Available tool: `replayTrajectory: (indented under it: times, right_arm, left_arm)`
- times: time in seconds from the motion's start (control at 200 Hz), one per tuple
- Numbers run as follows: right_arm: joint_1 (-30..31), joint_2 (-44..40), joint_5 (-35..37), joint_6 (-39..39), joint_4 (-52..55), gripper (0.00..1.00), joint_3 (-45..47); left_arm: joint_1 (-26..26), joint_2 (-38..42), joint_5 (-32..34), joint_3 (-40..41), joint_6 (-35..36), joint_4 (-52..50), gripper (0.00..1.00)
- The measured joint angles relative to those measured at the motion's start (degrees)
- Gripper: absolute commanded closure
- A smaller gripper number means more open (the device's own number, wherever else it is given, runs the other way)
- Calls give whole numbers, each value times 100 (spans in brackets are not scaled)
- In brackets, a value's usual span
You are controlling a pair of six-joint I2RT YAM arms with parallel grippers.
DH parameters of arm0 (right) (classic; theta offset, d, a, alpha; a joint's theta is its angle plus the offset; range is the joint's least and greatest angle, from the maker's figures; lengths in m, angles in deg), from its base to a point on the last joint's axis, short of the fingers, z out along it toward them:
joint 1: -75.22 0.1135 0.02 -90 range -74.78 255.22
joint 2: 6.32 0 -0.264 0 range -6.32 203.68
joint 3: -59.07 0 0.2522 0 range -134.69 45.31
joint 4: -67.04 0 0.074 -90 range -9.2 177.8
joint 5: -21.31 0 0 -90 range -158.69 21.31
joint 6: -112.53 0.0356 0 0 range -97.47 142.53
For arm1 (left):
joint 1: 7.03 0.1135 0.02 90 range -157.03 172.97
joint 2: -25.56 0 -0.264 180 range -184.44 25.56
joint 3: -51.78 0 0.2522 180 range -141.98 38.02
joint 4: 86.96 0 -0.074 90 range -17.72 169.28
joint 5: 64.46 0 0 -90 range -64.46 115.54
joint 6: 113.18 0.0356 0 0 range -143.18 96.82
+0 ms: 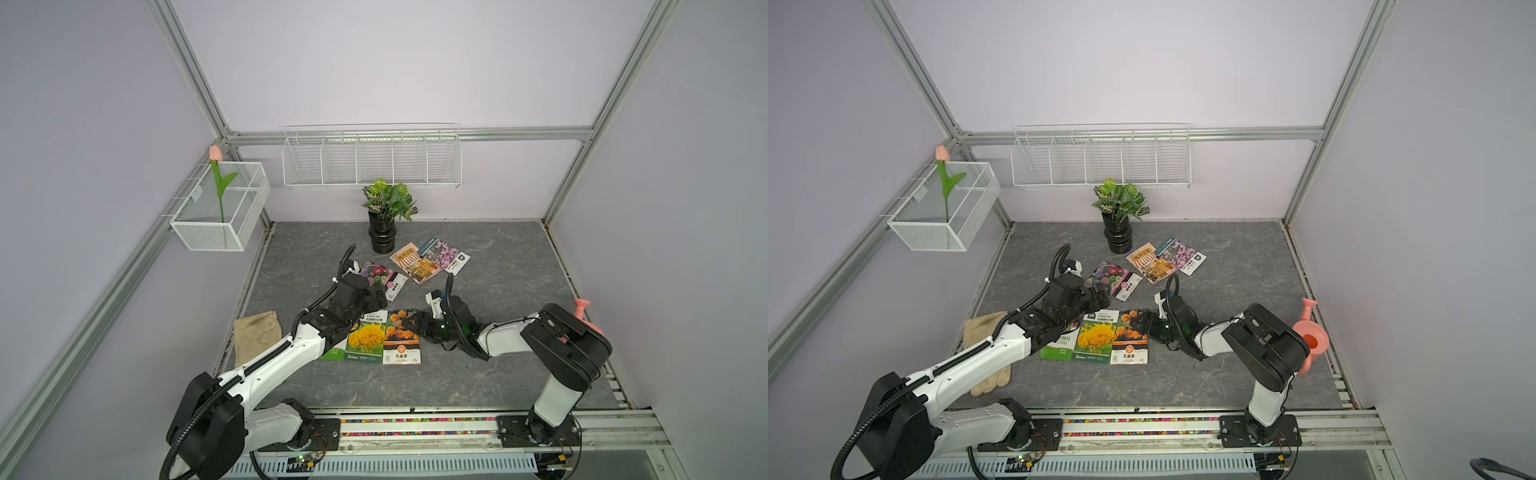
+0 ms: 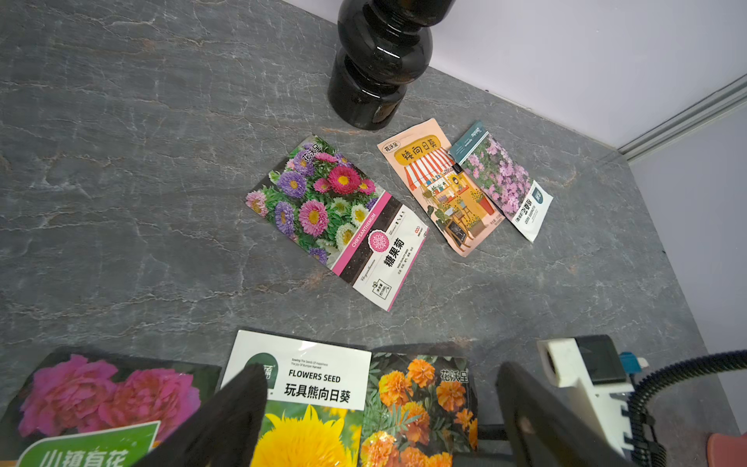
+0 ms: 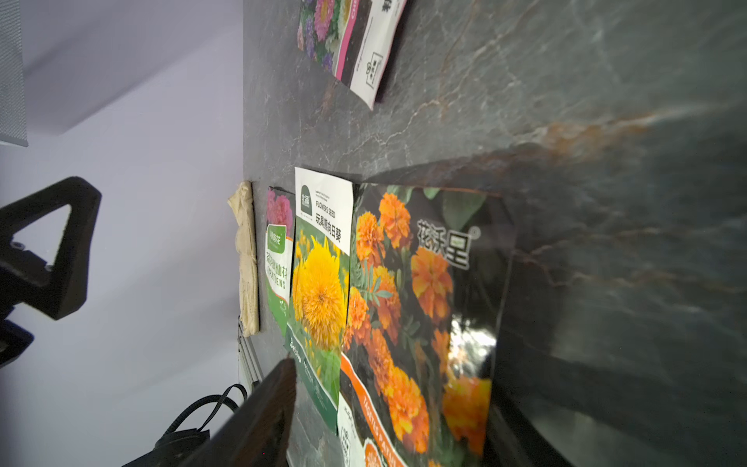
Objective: Arrange the seed packets in a row
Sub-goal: Place the seed packet at the center of the board.
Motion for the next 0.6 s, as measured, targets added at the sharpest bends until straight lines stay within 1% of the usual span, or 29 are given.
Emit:
replayTrajectory:
  times: [0.07,0.155,0.3,0.375,0.48,0.6]
  right_arm:
    - [92,-81,105,-13,269,26,-85]
    - [214,-232,321,-70,807,20,-238]
    - [319,-614,949,-341,2225,12,-581]
    - [278,-754,1268,-588,2892,10,-798]
    - [-28,-798,1342,-994,3432,8,-1154]
    - [-717,-463,876,-1322,3477,8,-1803]
  left_arm:
    - [0,0,0,0,0,-2,8]
    - [0,0,0,0,0,-2,7]
    - [0,-9,46,0,0,-2,6]
    - [0,-70,107,0,0,9,3]
    - [44,-387,170,-74,-4,28,1]
    - [339,-1152,-2,-511,-57,81,0]
